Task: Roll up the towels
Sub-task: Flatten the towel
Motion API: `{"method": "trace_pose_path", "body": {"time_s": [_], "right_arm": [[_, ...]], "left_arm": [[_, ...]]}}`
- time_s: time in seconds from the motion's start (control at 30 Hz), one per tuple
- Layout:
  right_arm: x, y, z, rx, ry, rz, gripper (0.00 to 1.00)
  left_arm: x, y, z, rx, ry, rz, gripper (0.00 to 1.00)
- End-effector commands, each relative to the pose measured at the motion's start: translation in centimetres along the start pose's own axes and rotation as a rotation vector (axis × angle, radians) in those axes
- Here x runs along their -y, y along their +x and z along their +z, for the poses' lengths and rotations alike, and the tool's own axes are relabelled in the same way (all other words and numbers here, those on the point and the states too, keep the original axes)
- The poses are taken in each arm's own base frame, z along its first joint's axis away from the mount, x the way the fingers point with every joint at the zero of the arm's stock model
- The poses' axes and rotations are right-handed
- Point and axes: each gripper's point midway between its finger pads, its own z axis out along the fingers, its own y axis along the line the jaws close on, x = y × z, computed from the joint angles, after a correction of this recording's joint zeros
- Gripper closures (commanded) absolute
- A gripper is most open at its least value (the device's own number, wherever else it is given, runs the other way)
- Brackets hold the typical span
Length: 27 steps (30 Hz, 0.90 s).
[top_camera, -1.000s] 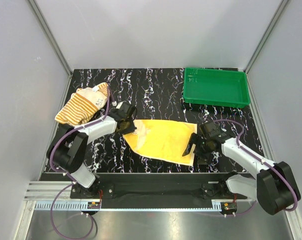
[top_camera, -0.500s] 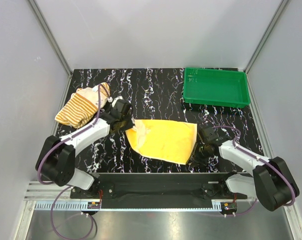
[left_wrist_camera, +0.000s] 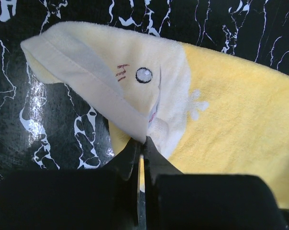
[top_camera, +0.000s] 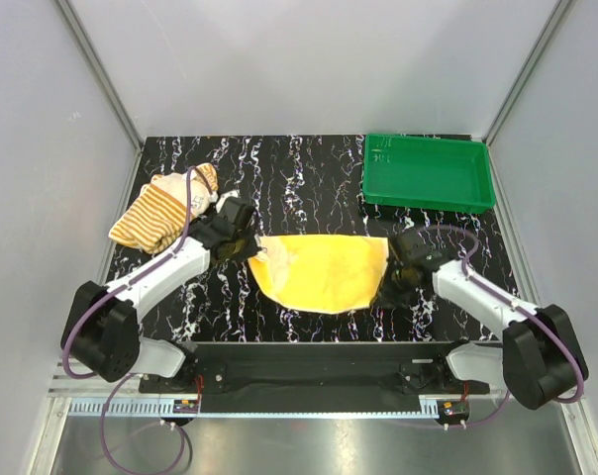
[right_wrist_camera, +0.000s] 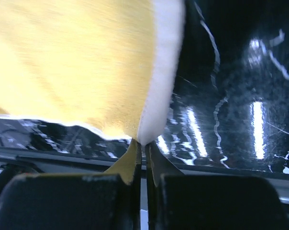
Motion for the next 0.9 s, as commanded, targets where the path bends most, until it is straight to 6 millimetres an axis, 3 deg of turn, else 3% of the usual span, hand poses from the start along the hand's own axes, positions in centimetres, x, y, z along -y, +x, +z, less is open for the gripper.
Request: {"method": "trace_pose_path", "body": {"time_s": [0.0, 0.03, 0.07, 0.13, 0.17, 0.23, 0.27, 0.3, 0.33, 0.37, 0.47, 0.53, 0.6, 0.63, 0.67, 0.7, 0.73, 0.77, 0.8, 0.83, 0.87], "right_arm": [[-3.4, -5.7, -3.8, 0.174, -0.014, -0.081, 1.00], [-3.5, -7.3, -4.5, 0.196, -0.016, -0.089, 1.00], [-5.1, -9.2, -5.7, 0.228, -0.040, -0.096, 1.00], [-5.4, -11.3, -6.5, 0.239, -0.027, -0.107, 1.00], [-6.4, -13.9, -8.4, 0.295, -0.051, -0.092, 1.00], [-6.6, -15.9, -9.1, 0.295, -0.047, -0.100, 1.00], [-7.5, -18.5, -11.3, 0.353, -0.078, -0.087, 1.00], [-7.5, -19.2, -11.9, 0.350, -0.074, -0.086, 1.00], [-7.2, -20.3, -12.0, 0.345, -0.059, -0.088, 1.00], [-8.2, -21.9, -14.0, 0.394, -0.084, -0.094, 1.00], [-7.6, -23.2, -16.8, 0.424, -0.082, -0.088, 1.00], [-7.0, -22.7, -18.2, 0.454, -0.070, -0.089, 1.00], [-6.2, -21.5, -17.8, 0.439, -0.058, -0.086, 1.00], [-6.1, -20.6, -18.3, 0.447, -0.072, -0.091, 1.00], [-5.0, -19.3, -16.8, 0.402, -0.057, -0.078, 1.00], [-4.8, -18.4, -16.2, 0.380, -0.073, -0.075, 1.00], [-4.6, -17.3, -16.4, 0.384, -0.095, -0.071, 1.00], [-3.3, -15.3, -14.1, 0.312, -0.087, -0.049, 1.00], [-3.0, -14.4, -13.4, 0.296, -0.098, -0.040, 1.00], [-2.7, -13.3, -13.2, 0.291, -0.115, -0.025, 1.00], [-1.4, -11.4, -11.3, 0.229, -0.106, 0.000, 1.00]], "left_arm": [[2.5, -4.5, -3.0, 0.116, 0.058, 0.026, 1.00], [2.9, -5.1, -3.4, 0.126, 0.065, 0.031, 1.00], [3.2, -5.6, -3.8, 0.134, 0.071, 0.036, 1.00], [4.5, -7.8, -5.0, 0.162, 0.096, 0.038, 1.00], [5.0, -8.7, -5.4, 0.168, 0.113, 0.035, 1.00], [6.3, -11.3, -6.3, 0.183, 0.163, 0.023, 1.00], [6.6, -12.0, -6.5, 0.178, 0.172, 0.021, 1.00], [6.6, -12.8, -6.0, 0.153, 0.188, 0.010, 1.00], [8.0, -14.9, -7.4, 0.183, 0.240, 0.002, 1.00], [8.2, -15.7, -7.7, 0.181, 0.259, 0.000, 1.00], [9.1, -17.8, -9.9, 0.198, 0.324, 0.008, 1.00], [8.5, -17.4, -10.9, 0.216, 0.329, 0.041, 1.00], [8.4, -16.8, -12.5, 0.247, 0.378, 0.074, 1.00], [8.0, -15.9, -12.4, 0.238, 0.387, 0.081, 1.00], [8.0, -15.3, -12.4, 0.245, 0.411, 0.088, 1.00], [6.7, -12.4, -11.5, 0.195, 0.421, 0.094, 0.98], [6.1, -11.1, -11.0, 0.180, 0.426, 0.094, 0.97], [5.7, -10.1, -10.7, 0.174, 0.436, 0.080, 0.96], [3.7, -6.8, -9.1, 0.115, 0.405, 0.065, 0.96], [2.8, -5.5, -8.5, 0.094, 0.396, 0.052, 0.95], [2.0, -3.9, -7.8, 0.069, 0.393, 0.022, 0.94]]}}
